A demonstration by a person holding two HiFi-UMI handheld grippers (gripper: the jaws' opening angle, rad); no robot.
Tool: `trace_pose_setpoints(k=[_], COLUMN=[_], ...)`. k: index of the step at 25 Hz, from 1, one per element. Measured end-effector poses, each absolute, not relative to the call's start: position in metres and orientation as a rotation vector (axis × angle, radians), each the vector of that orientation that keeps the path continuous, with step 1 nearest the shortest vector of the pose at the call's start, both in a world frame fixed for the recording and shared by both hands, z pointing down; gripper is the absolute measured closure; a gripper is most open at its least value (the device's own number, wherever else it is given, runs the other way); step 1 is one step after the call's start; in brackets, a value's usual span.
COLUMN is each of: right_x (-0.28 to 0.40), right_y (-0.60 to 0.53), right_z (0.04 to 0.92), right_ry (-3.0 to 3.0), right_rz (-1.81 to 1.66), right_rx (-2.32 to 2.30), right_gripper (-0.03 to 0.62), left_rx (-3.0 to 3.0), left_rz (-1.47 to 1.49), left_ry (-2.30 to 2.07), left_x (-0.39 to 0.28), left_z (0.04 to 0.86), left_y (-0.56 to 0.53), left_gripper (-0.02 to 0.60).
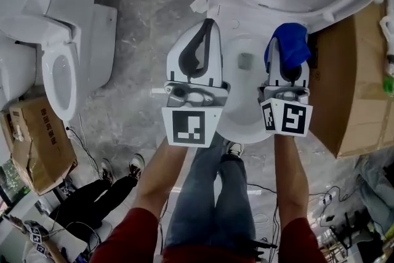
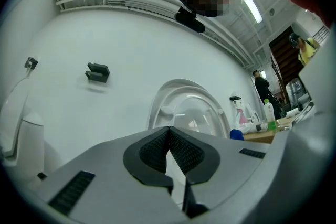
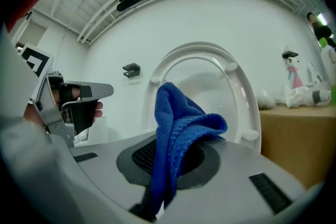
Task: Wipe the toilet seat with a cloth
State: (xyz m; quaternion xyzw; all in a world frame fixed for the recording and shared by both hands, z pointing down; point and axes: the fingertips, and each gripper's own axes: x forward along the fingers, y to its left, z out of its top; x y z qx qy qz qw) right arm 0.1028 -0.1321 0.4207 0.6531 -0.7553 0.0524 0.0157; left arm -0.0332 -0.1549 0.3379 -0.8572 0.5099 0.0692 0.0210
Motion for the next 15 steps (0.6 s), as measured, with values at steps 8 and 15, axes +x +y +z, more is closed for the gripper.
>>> trace_pose_setpoints(k=[8,15], right_x=[0.104,0.133], right_y=[-0.142,-0.167], right_z=[0.489,0.541], right_ry=[-2.303,-2.174], right_rz=[0.23,0.432], right_rx=[2.044,2.136], right_gripper=[0.54,0.54], left_rx=[-2.68,-2.694], left_rz=[0.157,0.159], left_ry=[1.58,1.583], left_x=[-0.034,-0.034], left_z=[0.407,0.418], left_y=[-0.16,-0.158], left_gripper=[0.566,0.566])
